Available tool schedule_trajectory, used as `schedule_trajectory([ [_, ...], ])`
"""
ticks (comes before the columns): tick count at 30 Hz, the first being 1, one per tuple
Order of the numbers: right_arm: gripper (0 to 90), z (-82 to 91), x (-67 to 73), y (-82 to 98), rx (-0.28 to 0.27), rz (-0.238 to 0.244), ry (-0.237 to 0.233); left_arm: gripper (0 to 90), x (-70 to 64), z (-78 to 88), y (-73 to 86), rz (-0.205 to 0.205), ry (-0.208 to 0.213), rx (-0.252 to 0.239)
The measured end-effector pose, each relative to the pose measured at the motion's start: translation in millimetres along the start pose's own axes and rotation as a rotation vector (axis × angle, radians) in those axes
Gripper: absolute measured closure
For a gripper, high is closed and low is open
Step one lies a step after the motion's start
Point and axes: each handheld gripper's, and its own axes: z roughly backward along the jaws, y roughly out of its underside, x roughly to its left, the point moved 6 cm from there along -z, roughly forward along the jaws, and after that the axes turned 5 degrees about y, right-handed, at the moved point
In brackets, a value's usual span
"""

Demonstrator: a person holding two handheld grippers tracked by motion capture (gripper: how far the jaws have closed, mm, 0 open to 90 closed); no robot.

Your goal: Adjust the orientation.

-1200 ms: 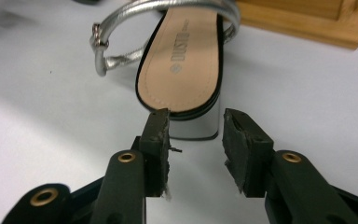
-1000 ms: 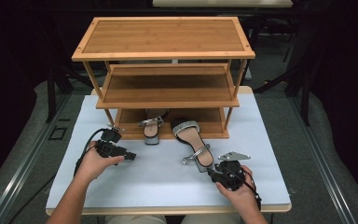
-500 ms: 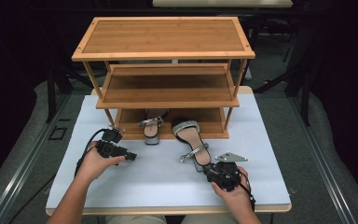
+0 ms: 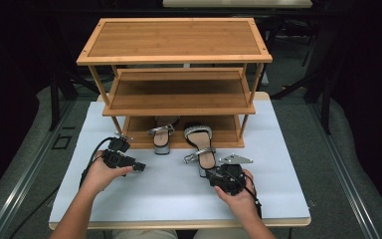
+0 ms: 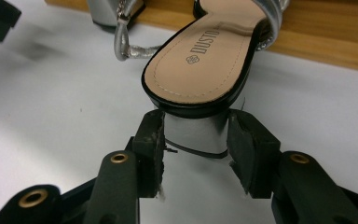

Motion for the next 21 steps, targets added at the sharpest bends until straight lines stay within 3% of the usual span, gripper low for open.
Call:
schedule_trajectory([
  [3,56.9,-3.0,-2.4,-8.7,-0.016,-0.019,-0.01,42.0,0.3,-0.4,0.1,0.0,0.0,0.003],
  [6,57.1,-9.6,-2.4,-11.8,0.001,-0.025,-0.02,42.0,0.3,-0.4,-0.1,0.0,0.001,0.002],
  [9,57.1,-17.6,-1.8,-11.8,0.008,-0.006,0.006,41.9,0.8,-0.5,-0.1,0.0,-0.001,0.001],
  [21,57.2,-39.8,-3.5,-31.6,-0.014,-0.042,0.024,41.9,1.2,-4.2,0.5,0.002,0.002,0.01],
])
